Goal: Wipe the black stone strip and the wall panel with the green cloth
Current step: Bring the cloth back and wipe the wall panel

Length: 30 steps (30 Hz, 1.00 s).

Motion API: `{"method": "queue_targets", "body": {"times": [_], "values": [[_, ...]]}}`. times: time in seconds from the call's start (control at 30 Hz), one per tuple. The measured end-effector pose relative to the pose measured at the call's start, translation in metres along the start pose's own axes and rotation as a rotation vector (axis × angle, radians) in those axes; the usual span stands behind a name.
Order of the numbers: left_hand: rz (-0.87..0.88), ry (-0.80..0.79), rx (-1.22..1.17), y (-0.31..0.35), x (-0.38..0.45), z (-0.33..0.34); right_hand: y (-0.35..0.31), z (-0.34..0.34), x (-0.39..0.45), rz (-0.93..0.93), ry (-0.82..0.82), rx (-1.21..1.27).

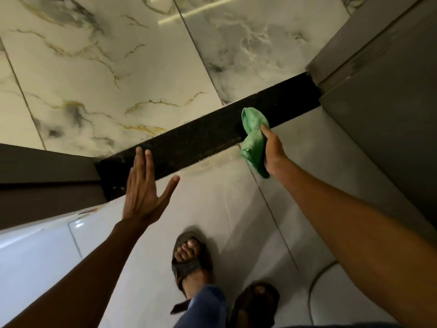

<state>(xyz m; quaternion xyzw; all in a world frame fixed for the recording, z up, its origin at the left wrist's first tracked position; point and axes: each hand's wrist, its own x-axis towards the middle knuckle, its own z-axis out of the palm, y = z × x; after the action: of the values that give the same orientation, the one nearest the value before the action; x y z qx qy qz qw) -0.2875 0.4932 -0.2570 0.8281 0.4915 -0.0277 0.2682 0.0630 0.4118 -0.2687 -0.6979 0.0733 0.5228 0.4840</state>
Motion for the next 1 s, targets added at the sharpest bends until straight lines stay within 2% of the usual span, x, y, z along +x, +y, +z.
{"method": "queue_targets", "body": {"times": [0.07,0.1,0.2,0.37,0.53,0.7,0.8,1.0], "values": [[0.033,-0.015,-0.002,0.028,-0.009,-0.027,-0.005,-0.012,-0.04,0.087,-0.151,0.27],[0.049,-0.026,0.003,0.043,-0.015,-0.04,-0.007,-0.019,-0.06,0.095,-0.175,0.365],[0.094,-0.081,0.02,0.086,-0.038,-0.079,-0.013,-0.042,-0.124,0.099,-0.134,0.525],[0.185,-0.154,0.045,0.17,-0.08,-0.138,-0.029,-0.101,-0.229,0.057,-0.083,0.596],[0.28,-0.211,0.042,0.261,-0.117,-0.181,-0.043,-0.167,-0.319,0.035,0.051,0.661],[0.422,-0.29,0.09,0.336,-0.145,-0.191,-0.04,-0.219,-0.389,0.006,0.233,0.658],[0.531,-0.38,0.124,0.374,-0.172,-0.18,-0.017,-0.252,-0.426,-0.005,0.383,0.753],[0.707,-0.553,0.177,0.431,-0.23,-0.131,0.063,-0.316,-0.502,0.004,0.573,1.007]]}}
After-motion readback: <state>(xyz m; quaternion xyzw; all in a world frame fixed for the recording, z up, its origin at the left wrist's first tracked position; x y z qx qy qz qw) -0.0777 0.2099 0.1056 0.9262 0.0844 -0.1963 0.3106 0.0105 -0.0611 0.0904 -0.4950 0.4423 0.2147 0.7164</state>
